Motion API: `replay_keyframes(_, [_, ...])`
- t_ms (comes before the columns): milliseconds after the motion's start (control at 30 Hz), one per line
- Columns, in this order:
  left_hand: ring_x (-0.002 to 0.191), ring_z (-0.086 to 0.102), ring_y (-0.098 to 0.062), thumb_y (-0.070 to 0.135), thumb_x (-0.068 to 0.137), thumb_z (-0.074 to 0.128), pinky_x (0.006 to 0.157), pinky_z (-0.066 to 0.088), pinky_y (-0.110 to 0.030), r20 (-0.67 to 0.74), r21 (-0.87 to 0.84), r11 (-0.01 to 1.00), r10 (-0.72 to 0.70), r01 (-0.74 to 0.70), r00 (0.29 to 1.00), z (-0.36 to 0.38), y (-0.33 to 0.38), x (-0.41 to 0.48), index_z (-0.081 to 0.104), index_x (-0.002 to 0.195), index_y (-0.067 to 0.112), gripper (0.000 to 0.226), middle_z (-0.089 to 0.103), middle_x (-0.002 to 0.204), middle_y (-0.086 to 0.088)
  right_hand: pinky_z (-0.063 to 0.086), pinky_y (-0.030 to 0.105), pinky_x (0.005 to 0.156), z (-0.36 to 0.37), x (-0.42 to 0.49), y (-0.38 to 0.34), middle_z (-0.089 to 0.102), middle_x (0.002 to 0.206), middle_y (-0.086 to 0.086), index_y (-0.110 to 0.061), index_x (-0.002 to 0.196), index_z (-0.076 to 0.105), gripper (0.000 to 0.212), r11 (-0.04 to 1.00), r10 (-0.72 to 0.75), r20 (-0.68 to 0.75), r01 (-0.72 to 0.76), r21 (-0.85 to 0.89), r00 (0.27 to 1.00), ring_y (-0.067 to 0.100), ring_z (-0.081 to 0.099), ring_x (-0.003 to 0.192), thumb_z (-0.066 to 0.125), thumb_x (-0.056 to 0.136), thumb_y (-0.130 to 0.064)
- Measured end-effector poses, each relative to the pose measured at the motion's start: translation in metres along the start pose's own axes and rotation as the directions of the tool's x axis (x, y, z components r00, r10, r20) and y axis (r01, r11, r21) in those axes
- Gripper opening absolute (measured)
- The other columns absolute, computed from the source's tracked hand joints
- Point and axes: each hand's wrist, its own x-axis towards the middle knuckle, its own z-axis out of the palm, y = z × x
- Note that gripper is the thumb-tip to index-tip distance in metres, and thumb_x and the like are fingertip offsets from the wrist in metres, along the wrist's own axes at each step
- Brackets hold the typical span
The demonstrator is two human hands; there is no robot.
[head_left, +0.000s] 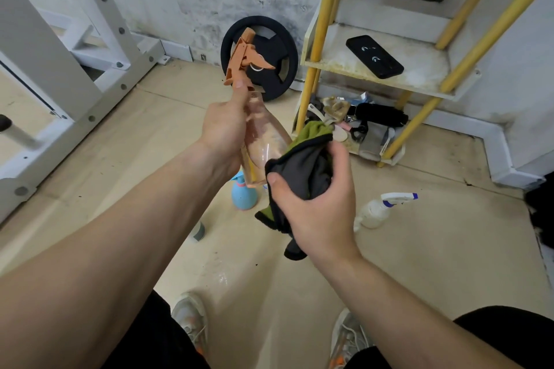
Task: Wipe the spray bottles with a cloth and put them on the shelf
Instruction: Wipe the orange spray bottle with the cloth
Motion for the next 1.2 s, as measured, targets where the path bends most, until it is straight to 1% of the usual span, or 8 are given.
replay_keyframes(133, [0.084,0.066,-0.031,0.053,0.088,0.069,0.098,0.054,-0.053,0.111,-0.028,0.999,-0.015,0.018,0.994,-0.001,0.001,-0.002,0.068,0.086,0.008,0.045,0.066,0.085,-0.012,0.050,0.039,0.103,0.005,-0.013,0.002,0.060,0.124,-0.003,-0.019,0.133,0.048,0.065,0.997,-0.056,-0.018,0.057,0.044,0.998,0.017,0.058,0.122,0.082,0.078,-0.025])
replay_keyframes(267, [0.090,0.068,-0.035,0.042,0.094,0.065,0.091,0.056,-0.049,0.204,-0.065,0.997,0.051,-0.038,0.978,-0.003,0.007,-0.003,0.067,0.094,0.004,0.038,0.066,0.092,-0.014,0.053,0.039,0.095,0.000,-0.014,0.003,0.061,0.114,0.000,-0.029,0.120,0.052,0.043,0.984,-0.124,0.031,0.119,0.131,0.992,0.020,0.061,0.112,0.075,0.085,-0.027])
replay_keyframes(433, [0.090,0.070,-0.032,0.039,0.097,0.060,0.082,0.059,-0.040,0.314,-0.023,0.996,0.089,-0.087,0.945,-0.001,0.004,-0.003,0.067,0.098,0.000,0.039,0.068,0.096,-0.014,0.044,0.017,0.099,0.003,-0.013,0.012,0.041,0.123,-0.005,-0.022,0.125,0.054,0.054,0.982,-0.107,0.039,0.112,-0.153,0.993,0.011,0.053,0.118,0.062,0.086,-0.057])
replay_keyframes(633, [0.088,0.071,-0.022,0.033,0.103,0.048,0.081,0.059,-0.032,0.390,0.090,0.978,0.137,-0.186,0.911,0.003,-0.006,-0.009,0.066,0.107,-0.004,0.041,0.071,0.098,-0.016,0.040,0.037,0.103,0.000,0.013,-0.007,0.042,0.128,0.002,-0.018,0.132,0.052,0.071,0.848,-0.106,0.108,0.146,-0.510,0.989,0.025,0.046,0.122,0.030,0.090,-0.071])
replay_keyframes(867, [0.108,0.067,-0.016,0.036,0.107,0.042,0.103,0.049,-0.038,0.481,0.142,0.972,0.097,-0.187,0.872,0.013,-0.028,-0.029,0.070,0.117,0.018,0.035,0.074,0.114,-0.005,0.040,0.032,0.088,-0.005,0.052,-0.016,0.056,0.121,0.008,-0.015,0.118,0.061,0.058,0.873,0.020,0.090,0.027,-0.487,0.996,0.025,0.054,0.114,0.028,0.102,-0.060])
replay_keyframes(1000, [0.090,0.066,-0.015,0.025,0.105,0.050,0.084,0.053,-0.028,0.473,0.119,0.971,0.130,-0.209,0.872,0.015,-0.026,-0.035,0.072,0.111,0.010,0.027,0.072,0.098,-0.007,0.046,0.033,0.079,-0.010,0.059,-0.015,0.065,0.094,-0.003,-0.025,0.090,0.063,0.045,0.961,0.116,0.056,-0.098,-0.260,0.992,0.015,0.061,0.092,0.034,0.105,-0.056])
replay_keyframes(1067, [0.079,0.065,-0.013,0.020,0.101,0.056,0.073,0.054,-0.023,0.439,0.123,0.969,0.139,-0.212,0.888,0.015,-0.025,-0.035,0.072,0.104,0.004,0.022,0.071,0.087,-0.007,0.045,0.035,0.088,-0.013,0.059,-0.010,0.066,0.101,-0.002,-0.025,0.092,0.058,0.038,0.956,0.255,0.056,-0.243,-0.164,0.965,0.018,0.060,0.100,0.038,0.104,-0.056])
replay_keyframes(1200, [0.085,0.065,-0.024,0.021,0.100,0.059,0.080,0.055,-0.035,0.416,0.128,0.973,0.125,-0.194,0.901,0.015,-0.027,-0.032,0.069,0.112,-0.005,0.030,0.070,0.099,-0.027,0.048,0.049,0.104,-0.014,0.056,0.008,0.071,0.107,0.005,-0.017,0.104,0.066,0.070,0.877,0.480,0.120,-0.471,-0.094,0.869,0.027,0.066,0.105,0.038,0.085,-0.079])
